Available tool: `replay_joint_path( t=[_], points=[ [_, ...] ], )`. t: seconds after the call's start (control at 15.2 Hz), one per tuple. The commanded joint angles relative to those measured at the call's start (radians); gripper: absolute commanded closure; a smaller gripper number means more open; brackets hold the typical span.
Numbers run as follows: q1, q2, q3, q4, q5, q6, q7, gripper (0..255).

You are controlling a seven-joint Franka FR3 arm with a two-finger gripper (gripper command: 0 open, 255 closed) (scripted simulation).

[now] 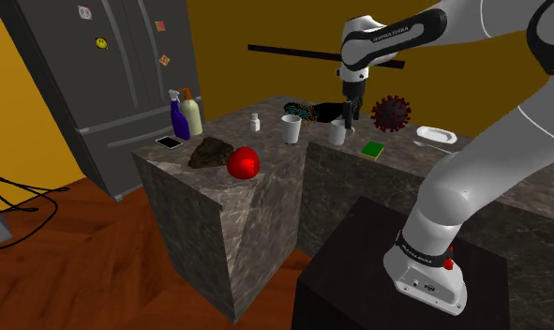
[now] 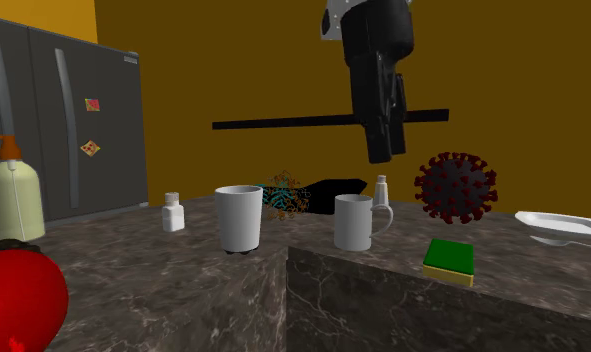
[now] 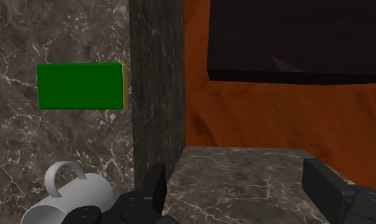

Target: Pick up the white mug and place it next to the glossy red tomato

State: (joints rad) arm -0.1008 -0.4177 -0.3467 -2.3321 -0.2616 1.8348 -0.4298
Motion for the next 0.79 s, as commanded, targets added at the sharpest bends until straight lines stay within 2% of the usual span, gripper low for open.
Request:
replay_joint_path(
  t=[0.0, 0.33, 0.73],
  points=[
    [-0.001, 0.064, -0.039, 0.037, 0.008, 0.041, -0.053, 0],
    [-0.006, 0.243, -0.131, 0.155, 0.069, 0.124, -0.201, 0],
    [-0.039, 0.49, -0.203, 0.342, 0.219, 0.18, -0.403, 0]
  ],
)
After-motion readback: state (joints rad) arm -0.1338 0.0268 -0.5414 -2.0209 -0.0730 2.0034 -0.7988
